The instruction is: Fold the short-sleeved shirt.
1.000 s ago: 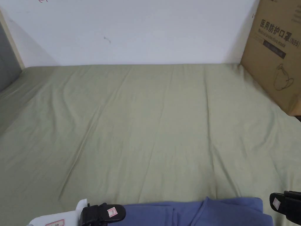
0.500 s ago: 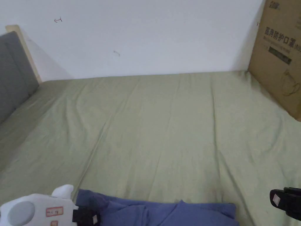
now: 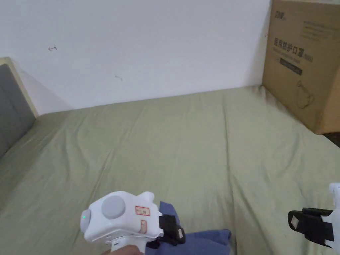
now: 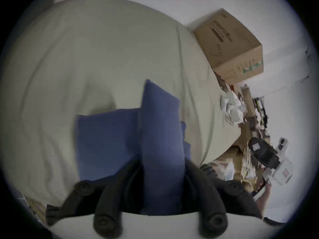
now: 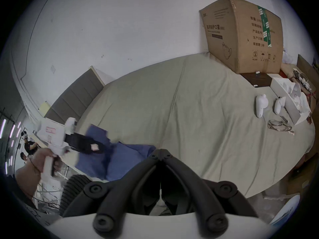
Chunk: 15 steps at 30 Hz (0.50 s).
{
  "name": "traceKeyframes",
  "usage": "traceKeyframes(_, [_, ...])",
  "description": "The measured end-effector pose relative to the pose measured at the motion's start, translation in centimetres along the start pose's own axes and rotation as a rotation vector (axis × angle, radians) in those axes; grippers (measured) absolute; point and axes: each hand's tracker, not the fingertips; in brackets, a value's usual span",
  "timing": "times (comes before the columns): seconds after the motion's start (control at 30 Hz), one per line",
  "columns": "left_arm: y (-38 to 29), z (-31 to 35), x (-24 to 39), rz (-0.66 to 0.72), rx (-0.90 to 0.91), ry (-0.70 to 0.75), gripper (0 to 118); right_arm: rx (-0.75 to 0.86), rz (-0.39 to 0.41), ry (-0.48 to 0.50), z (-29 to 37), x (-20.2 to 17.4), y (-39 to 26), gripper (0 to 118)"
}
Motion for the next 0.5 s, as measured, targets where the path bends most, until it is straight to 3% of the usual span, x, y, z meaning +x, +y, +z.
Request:
traceKeyframes(0.07, [0.1,-2.6,1.0,-0.002,-0.051,-0.042,63,0.012,-0.014,0.010,0.3,0.2,0.2,0])
traceKeyframes(0.1, [0.1,-3.8,1.2,0.006,-0.087,-0.076,98,0.017,-0.011,0.005,0.5,0.1,0.2,0])
traceKeyframes(0.13, [0.0,-4.7,1.6,0.017,-0.118,-0.109,114,0.019,-0.005,0.000,0.5,0.1,0.3,0])
traceKeyframes(0.33, [0.1,-2.4,1.4,-0.044,-0.023,-0.031,116,0.008,0.000,-0.002,0.2,0.8,0.1,0])
traceKeyframes(0.37, [0.0,-1.5,1.0,-0.052,-0.006,-0.011,114,0.008,0.000,-0.002,0.1,0.9,0.1,0])
traceKeyframes(0.4, [-0.1,-0.3,0.9,-0.076,0.027,0.008,103,0.009,0.000,-0.004,0.0,1.0,0.0,0])
traceKeyframes(0.43, [-0.3,0.7,0.6,-0.099,0.053,0.023,80,0.011,-0.001,-0.005,0.0,1.1,0.0,0])
traceKeyframes(0.5, [-0.8,1.6,0.3,-0.154,0.061,0.056,0,0.015,-0.017,0.001,-0.2,1.3,-0.1,0])
